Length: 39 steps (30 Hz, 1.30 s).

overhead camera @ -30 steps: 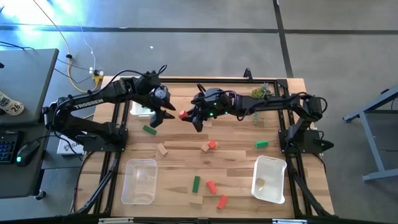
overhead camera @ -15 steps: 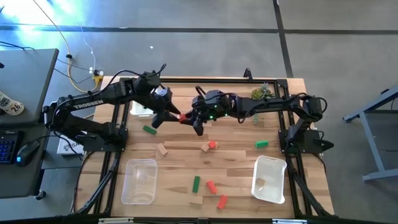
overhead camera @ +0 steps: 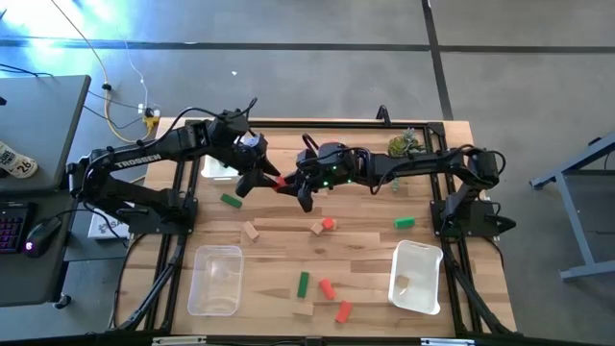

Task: Sort & place blocks by color
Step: Put the orange block into the transparent bin

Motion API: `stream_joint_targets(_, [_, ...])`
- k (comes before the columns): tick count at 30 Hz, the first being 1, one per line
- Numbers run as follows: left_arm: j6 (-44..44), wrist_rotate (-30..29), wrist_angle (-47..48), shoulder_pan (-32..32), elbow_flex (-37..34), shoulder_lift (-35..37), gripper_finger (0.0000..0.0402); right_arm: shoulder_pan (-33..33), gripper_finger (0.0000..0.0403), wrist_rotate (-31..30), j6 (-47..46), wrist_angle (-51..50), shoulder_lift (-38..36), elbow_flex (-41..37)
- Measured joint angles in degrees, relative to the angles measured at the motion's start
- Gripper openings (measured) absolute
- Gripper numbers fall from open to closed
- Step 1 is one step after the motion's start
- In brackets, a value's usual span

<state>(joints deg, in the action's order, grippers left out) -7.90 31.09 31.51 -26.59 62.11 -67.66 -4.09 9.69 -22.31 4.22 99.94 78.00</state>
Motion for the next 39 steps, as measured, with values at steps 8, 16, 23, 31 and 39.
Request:
stream_joint_targets(8, [0.0, 0.0, 0.2, 0.0, 0.0, -0.3, 0.0188, 0.0, 0.0105, 0.0, -1.8, 1.1, 0.0, 0.0])
stream_joint_targets(16, [0.6, 0.2, 0.1, 0.0, -0.2, -0.3, 0.0154, 0.0, 0.0110, -0.5, -2.0, 1.0, 0.0, 0.0])
stream_joint_targets(23, [2.3, 0.6, 0.3, 0.0, -0.2, -0.3, 0.0100, 0.0, 0.0115, -0.1, -1.8, 0.9, 0.1, 0.0])
stream_joint_targets(31, [2.7, 0.2, 0.3, 0.0, -0.2, -0.3, 0.0100, 0.0, 0.0147, -2.2, -1.7, 0.3, 0.1, 0.0])
stream_joint_targets(39, [4.0, -2.1, 4.6, 0.0, -0.3, -0.4, 0.0100, 0.0, 0.0220, -6.1, -2.8, -2.4, 0.1, 0.0])
